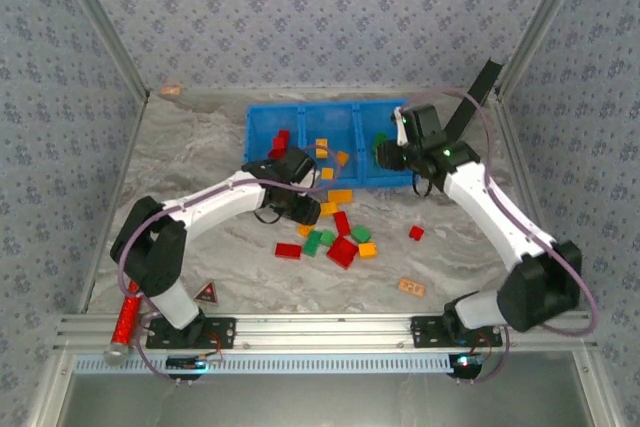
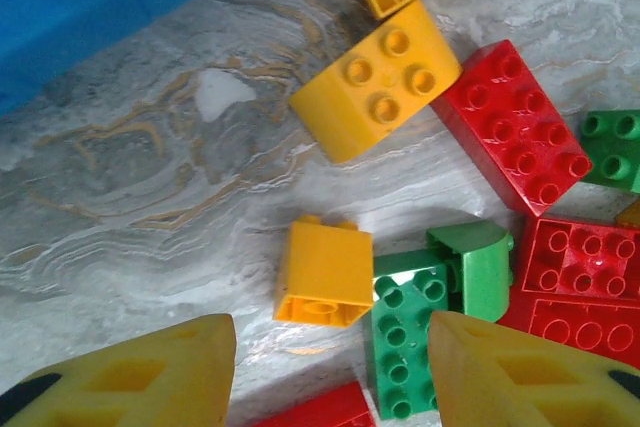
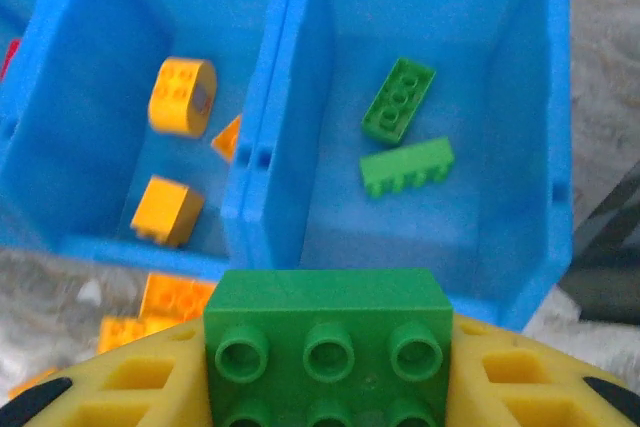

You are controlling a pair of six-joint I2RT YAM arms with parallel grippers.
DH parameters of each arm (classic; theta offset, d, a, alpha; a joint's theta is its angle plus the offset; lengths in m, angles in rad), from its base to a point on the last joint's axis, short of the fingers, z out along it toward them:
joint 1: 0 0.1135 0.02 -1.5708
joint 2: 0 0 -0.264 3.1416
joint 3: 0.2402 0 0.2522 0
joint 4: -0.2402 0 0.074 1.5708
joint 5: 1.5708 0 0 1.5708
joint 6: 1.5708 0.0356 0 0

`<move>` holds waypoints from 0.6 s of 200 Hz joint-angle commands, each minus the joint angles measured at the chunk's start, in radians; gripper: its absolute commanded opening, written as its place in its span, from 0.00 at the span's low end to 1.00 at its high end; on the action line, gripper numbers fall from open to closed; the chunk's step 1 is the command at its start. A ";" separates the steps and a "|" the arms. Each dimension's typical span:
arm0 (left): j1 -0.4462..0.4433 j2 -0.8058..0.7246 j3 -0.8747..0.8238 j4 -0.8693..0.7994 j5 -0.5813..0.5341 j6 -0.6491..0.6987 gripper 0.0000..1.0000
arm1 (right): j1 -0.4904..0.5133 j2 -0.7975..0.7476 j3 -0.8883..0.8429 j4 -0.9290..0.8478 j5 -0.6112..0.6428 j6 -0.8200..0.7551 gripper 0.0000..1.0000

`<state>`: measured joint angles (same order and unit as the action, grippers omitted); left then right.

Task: Sort the legos into containers by color
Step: Place the lego in the container.

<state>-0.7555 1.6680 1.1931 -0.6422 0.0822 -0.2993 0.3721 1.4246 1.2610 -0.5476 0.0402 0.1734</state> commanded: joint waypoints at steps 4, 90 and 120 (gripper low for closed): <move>-0.017 0.037 -0.003 0.021 0.016 0.011 0.54 | -0.032 0.140 0.139 0.013 0.016 -0.066 0.38; -0.029 0.096 -0.026 0.031 0.023 0.011 0.55 | -0.074 0.491 0.382 -0.037 -0.041 -0.050 0.40; -0.033 0.117 -0.026 0.036 0.021 0.009 0.55 | -0.077 0.551 0.394 -0.038 -0.053 -0.041 0.43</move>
<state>-0.7803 1.7630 1.1713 -0.6224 0.0895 -0.2966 0.3012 1.9354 1.6154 -0.5507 0.0120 0.1303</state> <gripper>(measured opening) 0.546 0.469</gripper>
